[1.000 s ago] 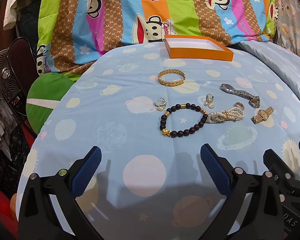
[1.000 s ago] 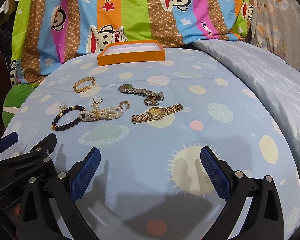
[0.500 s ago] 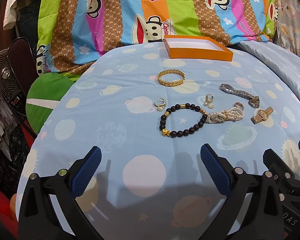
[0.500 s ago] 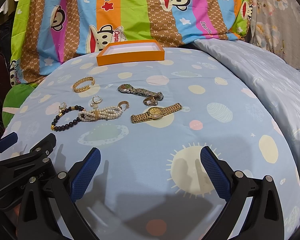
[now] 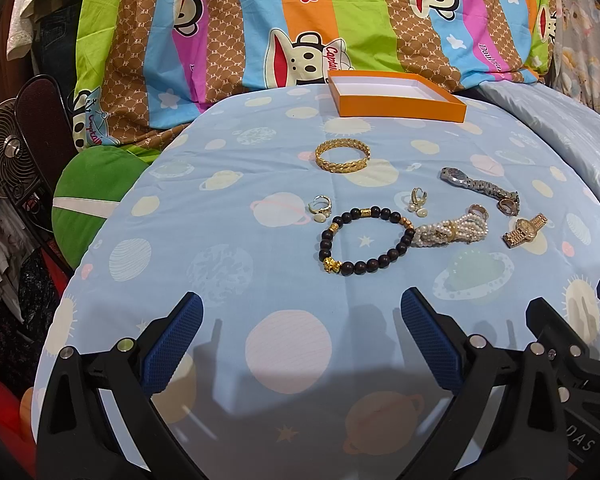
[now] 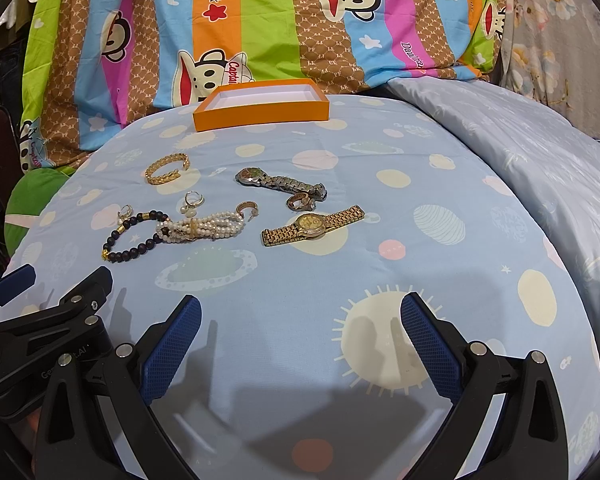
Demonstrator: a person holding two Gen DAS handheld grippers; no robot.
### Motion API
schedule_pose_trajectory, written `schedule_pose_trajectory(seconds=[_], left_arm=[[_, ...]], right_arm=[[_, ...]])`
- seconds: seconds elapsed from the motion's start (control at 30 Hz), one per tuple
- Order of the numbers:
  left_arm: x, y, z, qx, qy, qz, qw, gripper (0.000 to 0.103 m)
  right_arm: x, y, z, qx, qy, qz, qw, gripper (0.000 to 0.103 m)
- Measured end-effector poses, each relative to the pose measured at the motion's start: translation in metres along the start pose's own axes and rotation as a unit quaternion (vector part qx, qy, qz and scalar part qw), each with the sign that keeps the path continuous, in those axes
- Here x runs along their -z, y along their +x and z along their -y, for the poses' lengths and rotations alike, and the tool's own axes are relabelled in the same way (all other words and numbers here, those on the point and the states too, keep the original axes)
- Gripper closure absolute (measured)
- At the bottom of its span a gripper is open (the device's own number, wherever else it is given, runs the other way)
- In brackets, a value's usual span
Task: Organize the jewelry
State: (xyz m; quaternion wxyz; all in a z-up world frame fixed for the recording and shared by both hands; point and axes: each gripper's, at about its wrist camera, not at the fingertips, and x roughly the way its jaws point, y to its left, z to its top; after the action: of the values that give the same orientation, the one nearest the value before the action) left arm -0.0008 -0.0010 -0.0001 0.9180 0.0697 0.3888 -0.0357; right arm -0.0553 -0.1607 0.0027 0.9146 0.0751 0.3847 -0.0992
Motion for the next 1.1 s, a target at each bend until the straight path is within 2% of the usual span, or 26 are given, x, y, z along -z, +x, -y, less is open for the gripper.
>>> schedule_pose_trajectory(seconds=[1.1], left_arm=[[-0.0015, -0.0006, -0.0004, 0.003, 0.000, 0.002, 1.0000, 0.006]], right_arm=[[-0.0005, -0.0010, 0.0014, 0.001, 0.003, -0.001, 1.000, 0.005]])
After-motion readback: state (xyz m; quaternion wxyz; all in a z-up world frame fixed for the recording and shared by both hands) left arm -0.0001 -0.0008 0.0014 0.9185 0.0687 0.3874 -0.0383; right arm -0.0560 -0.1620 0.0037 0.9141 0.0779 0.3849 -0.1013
